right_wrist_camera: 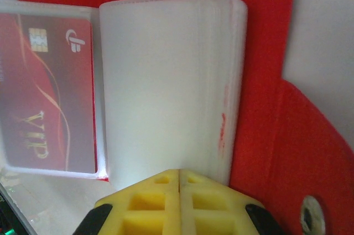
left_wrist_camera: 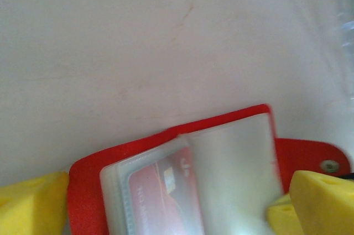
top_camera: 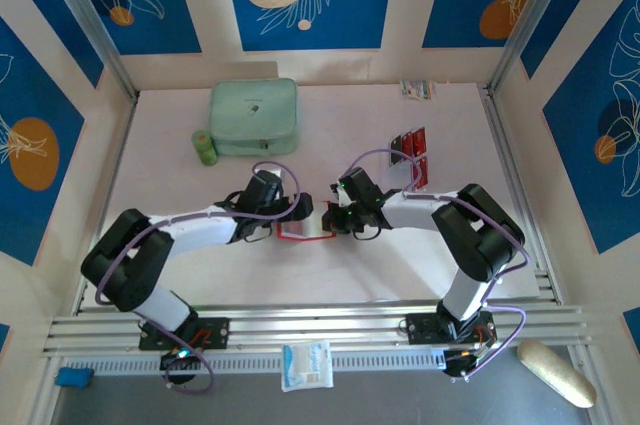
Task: Put the credit cards into the card holder
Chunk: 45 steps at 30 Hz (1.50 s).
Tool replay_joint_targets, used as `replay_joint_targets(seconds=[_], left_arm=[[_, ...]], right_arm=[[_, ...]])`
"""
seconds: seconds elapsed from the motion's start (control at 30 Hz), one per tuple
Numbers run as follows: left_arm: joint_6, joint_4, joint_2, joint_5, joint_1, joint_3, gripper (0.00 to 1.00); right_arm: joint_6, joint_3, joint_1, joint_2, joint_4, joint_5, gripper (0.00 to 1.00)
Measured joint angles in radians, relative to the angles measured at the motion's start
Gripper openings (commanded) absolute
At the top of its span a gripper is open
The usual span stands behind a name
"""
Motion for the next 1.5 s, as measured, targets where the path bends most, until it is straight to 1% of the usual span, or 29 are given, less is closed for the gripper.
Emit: replay_joint_targets(seconds=[0.2, 0.43, 0.6, 0.77, 0.9, 1.03, 1.23, 1.33, 1.5], left_arm=[[-0.064, 0.084, -0.061, 0.064, 0.000, -0.006, 1.00], [-0.132, 0.162, -0.064, 0.128, 0.000, -0.016, 1.00], [-0.176, 0.219, -0.053, 0.155, 0.000, -0.023, 1.00], [-0.199, 0.239, -0.052, 0.163, -0.003, -0.025, 1.00], [-0.203, 0.242, -0.052, 0.163, -0.008, -0.025, 1.00], [-0.211, 0.244, -0.051, 0.163, -0.019, -0.025, 1.00], [-0.226, 0.273, -0.017, 0.165, -0.048, -0.023, 1.00], [-0.233, 0.288, 0.016, 0.165, -0.068, -0.015, 1.00], [-0.241, 0.306, 0.081, 0.158, -0.108, 0.008, 1.00]], right_arm=[[0.000, 0.003, 0.000, 0.000, -0.002, 0.000, 0.00], [0.000, 0.003, 0.000, 0.000, -0.003, 0.000, 0.00], [-0.001, 0.016, -0.003, 0.000, -0.027, 0.000, 0.00], [-0.006, 0.042, -0.018, -0.009, -0.063, 0.000, 0.00], [-0.009, 0.045, -0.051, -0.080, -0.100, 0.000, 0.00], [-0.011, 0.041, -0.105, -0.178, -0.126, 0.000, 0.00], [-0.011, -0.038, -0.204, -0.306, -0.140, 0.000, 0.00], [-0.008, -0.080, -0.239, -0.343, -0.154, 0.000, 0.00], [-0.007, -0.113, -0.257, -0.379, -0.171, -0.004, 0.00]])
